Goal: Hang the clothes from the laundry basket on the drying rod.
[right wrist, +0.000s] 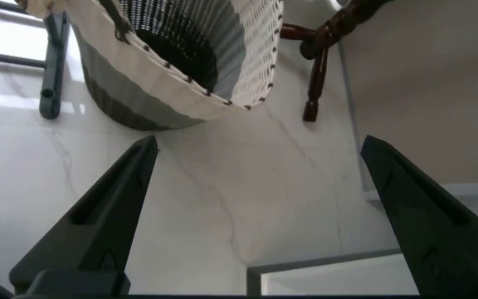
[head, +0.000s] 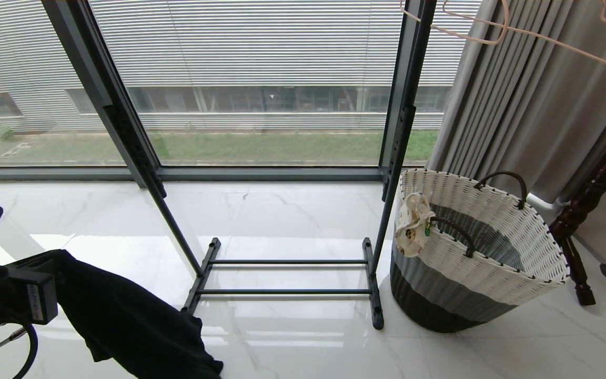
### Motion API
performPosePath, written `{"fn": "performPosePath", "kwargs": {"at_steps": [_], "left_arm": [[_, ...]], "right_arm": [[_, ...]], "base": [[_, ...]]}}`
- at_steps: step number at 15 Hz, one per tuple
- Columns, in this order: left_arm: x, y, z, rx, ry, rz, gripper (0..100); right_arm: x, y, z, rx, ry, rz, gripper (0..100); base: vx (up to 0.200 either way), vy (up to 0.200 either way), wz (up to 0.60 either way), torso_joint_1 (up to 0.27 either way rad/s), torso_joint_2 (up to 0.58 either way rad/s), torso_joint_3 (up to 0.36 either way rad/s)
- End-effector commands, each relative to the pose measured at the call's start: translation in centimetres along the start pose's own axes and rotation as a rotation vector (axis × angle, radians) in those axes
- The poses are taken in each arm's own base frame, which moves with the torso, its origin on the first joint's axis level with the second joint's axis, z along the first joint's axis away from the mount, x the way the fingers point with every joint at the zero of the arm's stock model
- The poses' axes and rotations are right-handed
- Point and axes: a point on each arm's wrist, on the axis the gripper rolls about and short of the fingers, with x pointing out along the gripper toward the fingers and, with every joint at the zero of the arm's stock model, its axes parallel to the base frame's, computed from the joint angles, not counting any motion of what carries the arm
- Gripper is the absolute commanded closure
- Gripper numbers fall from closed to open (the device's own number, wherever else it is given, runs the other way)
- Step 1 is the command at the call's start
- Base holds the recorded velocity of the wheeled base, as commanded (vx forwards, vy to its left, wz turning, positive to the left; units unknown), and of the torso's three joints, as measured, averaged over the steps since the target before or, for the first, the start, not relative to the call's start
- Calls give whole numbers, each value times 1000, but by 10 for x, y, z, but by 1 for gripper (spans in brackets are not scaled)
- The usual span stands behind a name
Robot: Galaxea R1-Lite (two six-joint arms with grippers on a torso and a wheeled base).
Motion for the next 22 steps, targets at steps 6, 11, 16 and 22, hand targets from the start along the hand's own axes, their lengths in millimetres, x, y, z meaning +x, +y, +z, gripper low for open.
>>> {"fn": "performPosePath", "kwargs": {"at_steps": [6,11,16,22], "left_arm": [[-28,-5,-31,11,7,34,100],[-26,-4,-27,26,6,43,100],[-21,-2,-21,25,2,45,100],[-22,-2,-19,34,-8,48,100]], "right_arm": [[-9,-4,1,-25,-36,-12,0],[-10,-6,7,-29,-62,-19,0],[-11,-7,8,-25,-71,-21,0],[-12,-8,11,-25,-79,-22,0]], "base": [[0,0,0,15,-104,-74],[0,0,0,131,-400,-287],[0,0,0,181,-476,-293],[0,0,0,203,-481,-284]]}}
